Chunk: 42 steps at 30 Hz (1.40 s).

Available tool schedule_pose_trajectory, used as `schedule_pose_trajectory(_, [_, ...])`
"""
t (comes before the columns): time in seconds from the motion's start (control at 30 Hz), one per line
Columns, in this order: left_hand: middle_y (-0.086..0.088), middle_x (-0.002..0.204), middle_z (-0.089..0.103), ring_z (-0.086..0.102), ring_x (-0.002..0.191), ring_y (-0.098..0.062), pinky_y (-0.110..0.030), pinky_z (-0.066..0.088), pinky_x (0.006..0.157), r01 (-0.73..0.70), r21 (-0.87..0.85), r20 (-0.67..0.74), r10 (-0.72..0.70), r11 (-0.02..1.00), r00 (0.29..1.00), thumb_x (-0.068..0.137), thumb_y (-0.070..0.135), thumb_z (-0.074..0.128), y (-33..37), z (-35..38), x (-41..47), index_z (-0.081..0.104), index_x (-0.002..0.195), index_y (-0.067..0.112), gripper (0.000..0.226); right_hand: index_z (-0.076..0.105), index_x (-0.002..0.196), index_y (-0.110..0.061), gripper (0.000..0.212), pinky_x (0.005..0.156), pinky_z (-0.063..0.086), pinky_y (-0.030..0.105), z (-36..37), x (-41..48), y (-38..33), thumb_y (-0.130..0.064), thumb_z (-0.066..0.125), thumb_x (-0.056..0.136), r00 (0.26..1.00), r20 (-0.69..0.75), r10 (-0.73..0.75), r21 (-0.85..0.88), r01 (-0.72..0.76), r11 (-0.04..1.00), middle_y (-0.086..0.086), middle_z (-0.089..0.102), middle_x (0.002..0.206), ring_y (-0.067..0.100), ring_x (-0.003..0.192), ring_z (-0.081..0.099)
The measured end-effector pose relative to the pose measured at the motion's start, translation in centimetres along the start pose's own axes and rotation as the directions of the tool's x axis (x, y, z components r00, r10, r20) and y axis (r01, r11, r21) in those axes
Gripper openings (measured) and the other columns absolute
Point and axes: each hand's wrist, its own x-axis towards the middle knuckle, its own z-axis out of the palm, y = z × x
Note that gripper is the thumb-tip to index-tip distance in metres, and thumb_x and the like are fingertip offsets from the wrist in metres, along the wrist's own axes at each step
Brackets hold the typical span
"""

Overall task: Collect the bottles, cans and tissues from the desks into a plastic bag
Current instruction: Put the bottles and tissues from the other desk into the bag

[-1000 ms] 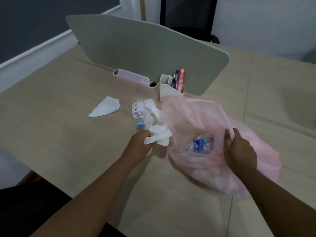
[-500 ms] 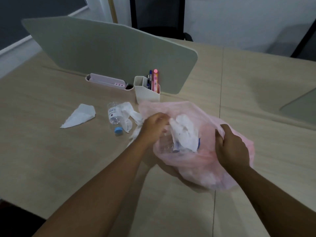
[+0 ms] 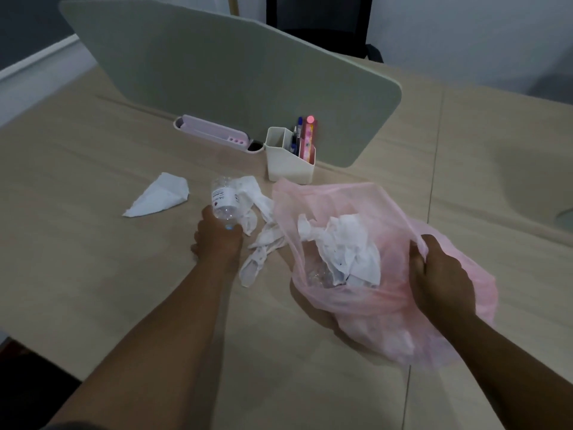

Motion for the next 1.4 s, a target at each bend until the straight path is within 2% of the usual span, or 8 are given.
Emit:
schedule_pose_trajectory(0.17, [-0.002, 0.116, 0.065, 0.067, 0.096, -0.024, -0.039, 0.058, 0.078, -0.042, -0.368, 0.228, 0.134, 0.929, 0.964, 0.074, 0.034, 0.076, -0.9, -2.5, -1.4, 0.043, 0.139, 0.032, 0.073, 0.05, 0.111, -0.016, 0.03, 0.071, 0.05, 0.044, -0.4, 0.5, -1.3, -0.036, 0.03, 0.099, 1.0, -0.006, 0.024, 0.041, -0.023, 0.999, 0.011, 0.061, 0.083, 0.037, 0.074, 0.058])
schedule_pose_trajectory(0.33, [-0.005, 0.099, 0.072, 0.067, 0.068, -0.014, -0.027, 0.05, 0.064, -0.095, -0.401, 0.434, 0.281, 0.911, 0.856, 0.078, 0.028, 0.082, 0.3, -5.9, -5.1, 0.048, 0.119, 0.018, 0.055, 0.048, 0.103, -0.016, 0.022, 0.072, 0.05, 0.046, -1.0, 0.3, -2.7, -0.031, 0.033, 0.096, 0.999, -0.012, 0.035, 0.113, -0.034, 0.993, 0.008, 0.059, 0.082, 0.036, 0.074, 0.057])
schedule_pose_trajectory(0.5, [-0.005, 0.094, 0.072, 0.066, 0.069, -0.013, -0.021, 0.05, 0.057, -0.136, -0.439, 0.572, 0.393, 0.888, 0.72, 0.082, 0.031, 0.078, 3.7, -5.1, -9.6, 0.056, 0.116, 0.023, 0.04, 0.046, 0.095, -0.016, 0.016, 0.067, 0.048, 0.042, -2.3, -0.6, -3.1, -0.029, 0.036, 0.096, 0.999, -0.044, 0.029, 0.158, -0.021, 0.987, 0.007, 0.057, 0.078, 0.035, 0.071, 0.054])
schedule_pose_trajectory(0.7, [-0.001, 0.095, 0.076, 0.063, 0.074, -0.016, -0.027, 0.05, 0.065, -0.026, -0.541, 0.585, 0.398, 0.841, 0.707, 0.087, 0.035, 0.07, 6.3, -3.8, -11.1, 0.062, 0.116, 0.023, 0.032, 0.043, 0.091, -0.018, 0.018, 0.064, 0.052, 0.048, -3.9, -1.0, -2.1, -0.032, 0.031, 0.093, 0.992, -0.105, 0.075, 0.152, -0.059, 0.987, 0.007, 0.056, 0.073, 0.035, 0.064, 0.056])
schedule_pose_trajectory(0.93, [0.0, 0.133, 0.058, 0.054, 0.118, -0.027, -0.044, 0.047, 0.099, -0.33, -0.187, 0.637, 0.37, 0.925, 0.677, 0.078, 0.061, 0.066, 7.1, 1.0, -12.1, 0.052, 0.134, 0.034, 0.064, 0.046, 0.096, -0.017, 0.017, 0.069, 0.052, 0.045, -3.5, -0.9, -3.3, -0.03, 0.035, 0.096, 0.992, -0.087, 0.097, 0.194, -0.078, 0.978, 0.007, 0.059, 0.079, 0.034, 0.071, 0.057])
schedule_pose_trajectory(1.03, [-0.003, 0.137, 0.046, 0.04, 0.123, -0.03, -0.043, 0.038, 0.098, -0.513, 0.082, 0.371, 0.452, 0.854, 0.811, 0.079, 0.068, 0.058, 8.0, 4.0, -13.3, 0.045, 0.133, 0.034, 0.066, 0.048, 0.102, -0.018, 0.018, 0.071, 0.05, 0.043, -2.6, -0.9, -4.0, -0.03, 0.036, 0.097, 0.997, -0.062, 0.049, 0.18, -0.037, 0.983, 0.006, 0.06, 0.085, 0.034, 0.076, 0.057])
schedule_pose_trajectory(1.2, [-0.007, 0.145, 0.04, 0.033, 0.13, -0.033, -0.047, 0.032, 0.104, -0.348, 0.099, -0.023, 0.352, 0.932, 0.936, 0.081, 0.071, 0.047, 3.3, 3.1, -9.1, 0.046, 0.128, 0.03, 0.062, 0.049, 0.105, -0.017, 0.022, 0.069, 0.048, 0.039, -1.8, -0.1, -3.2, -0.031, 0.034, 0.099, 0.997, -0.061, 0.046, 0.157, -0.036, 0.987, 0.007, 0.06, 0.084, 0.033, 0.075, 0.057])
schedule_pose_trajectory(1.4, [-0.004, 0.159, -0.031, -0.011, 0.147, -0.047, -0.067, 0.012, 0.111, -0.383, 0.467, 0.295, 0.268, 0.797, 0.917, 0.053, 0.102, 0.028, -0.5, 2.6, -3.3, -0.027, 0.144, 0.048, 0.12, 0.048, 0.103, -0.017, 0.026, 0.066, 0.044, 0.039, -0.4, 0.9, -1.8, -0.036, 0.03, 0.1, 0.998, -0.036, 0.041, 0.064, -0.039, 0.997, 0.006, 0.058, 0.08, 0.033, 0.071, 0.054])
